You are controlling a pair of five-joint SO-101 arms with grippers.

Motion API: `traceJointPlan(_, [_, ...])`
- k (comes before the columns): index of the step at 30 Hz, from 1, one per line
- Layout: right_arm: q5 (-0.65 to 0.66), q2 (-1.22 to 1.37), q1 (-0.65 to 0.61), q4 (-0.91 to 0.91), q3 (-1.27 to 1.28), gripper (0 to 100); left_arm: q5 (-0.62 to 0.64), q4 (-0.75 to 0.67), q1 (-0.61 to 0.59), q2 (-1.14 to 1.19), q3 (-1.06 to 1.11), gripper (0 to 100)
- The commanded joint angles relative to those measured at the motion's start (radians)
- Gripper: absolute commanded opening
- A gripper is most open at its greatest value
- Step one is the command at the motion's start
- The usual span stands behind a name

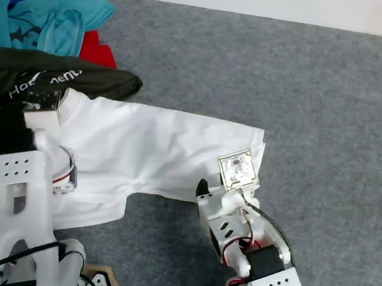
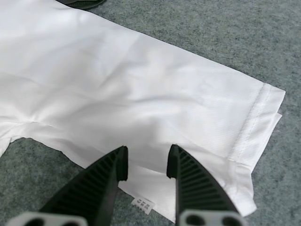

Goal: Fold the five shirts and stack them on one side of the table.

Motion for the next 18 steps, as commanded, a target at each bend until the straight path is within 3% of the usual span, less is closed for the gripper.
traceJointPlan(1, [-0.008, -0.001, 0.027, -0.002, -0.002, 14.8, 0.074, 0.008, 0.071, 0.004, -0.071, 6])
traceJointPlan(11, [-0.006, 0.001, 0.027, -0.004, -0.002, 14.8, 0.282, 0.008, 0.125, 0.016, -0.214, 11])
traceJointPlan(18, [0.003, 0.001, 0.027, -0.004, -0.001, 14.8, 0.302, -0.025, 0.12, 0.283, -0.331, 7])
